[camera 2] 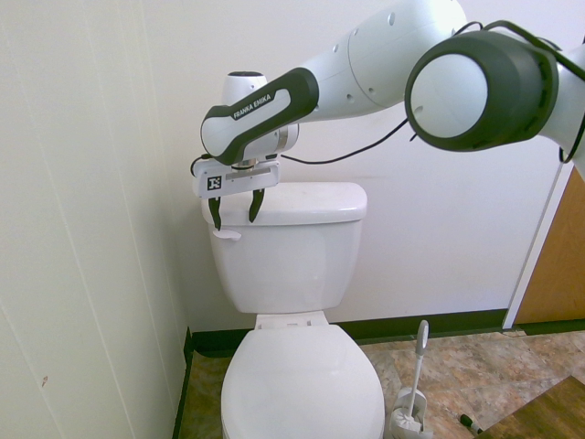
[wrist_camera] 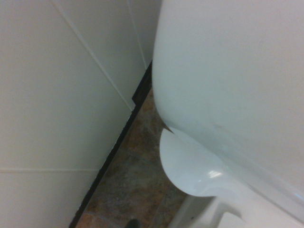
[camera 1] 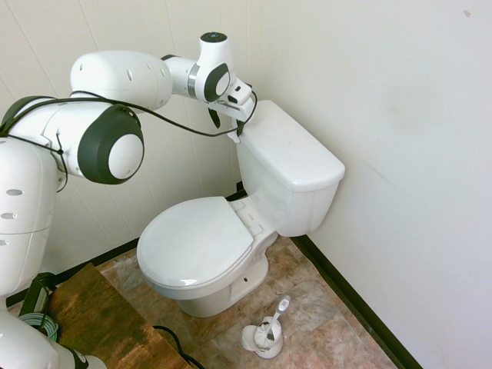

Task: Flush the toilet

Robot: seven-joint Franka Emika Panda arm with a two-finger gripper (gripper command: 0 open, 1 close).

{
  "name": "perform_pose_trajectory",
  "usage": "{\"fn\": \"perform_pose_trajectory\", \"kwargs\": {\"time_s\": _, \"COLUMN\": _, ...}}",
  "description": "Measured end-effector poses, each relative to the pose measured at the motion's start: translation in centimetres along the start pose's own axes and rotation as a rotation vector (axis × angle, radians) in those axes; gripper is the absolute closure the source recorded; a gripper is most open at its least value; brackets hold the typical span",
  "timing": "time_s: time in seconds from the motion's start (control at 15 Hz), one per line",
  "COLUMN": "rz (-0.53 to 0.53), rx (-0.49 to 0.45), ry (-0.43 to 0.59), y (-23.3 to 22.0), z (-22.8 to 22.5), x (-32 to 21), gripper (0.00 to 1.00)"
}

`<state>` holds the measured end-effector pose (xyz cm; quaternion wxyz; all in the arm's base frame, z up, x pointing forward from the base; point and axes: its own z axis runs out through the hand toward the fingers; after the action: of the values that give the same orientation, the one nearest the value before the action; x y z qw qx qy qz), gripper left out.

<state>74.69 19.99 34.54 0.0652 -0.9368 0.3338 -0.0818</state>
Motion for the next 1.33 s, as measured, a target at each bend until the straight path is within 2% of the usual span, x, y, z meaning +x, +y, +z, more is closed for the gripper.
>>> {"fn": "perform_pose_trajectory", "kwargs": {"time_s": 0.47, "rz": 0.006, "rx": 0.022, "ry": -0.013, "y": -2.1, "z": -0.4, "x": 0.5, "gripper": 1.0}}
{"fn": "perform_pose_trajectory", "kwargs": {"time_s": 1.33, "rz": 0.017, "rx": 0.045, "ry": 0.001, "y": -2.5, "z": -0.2, "x": 1.7, "gripper": 1.0}}
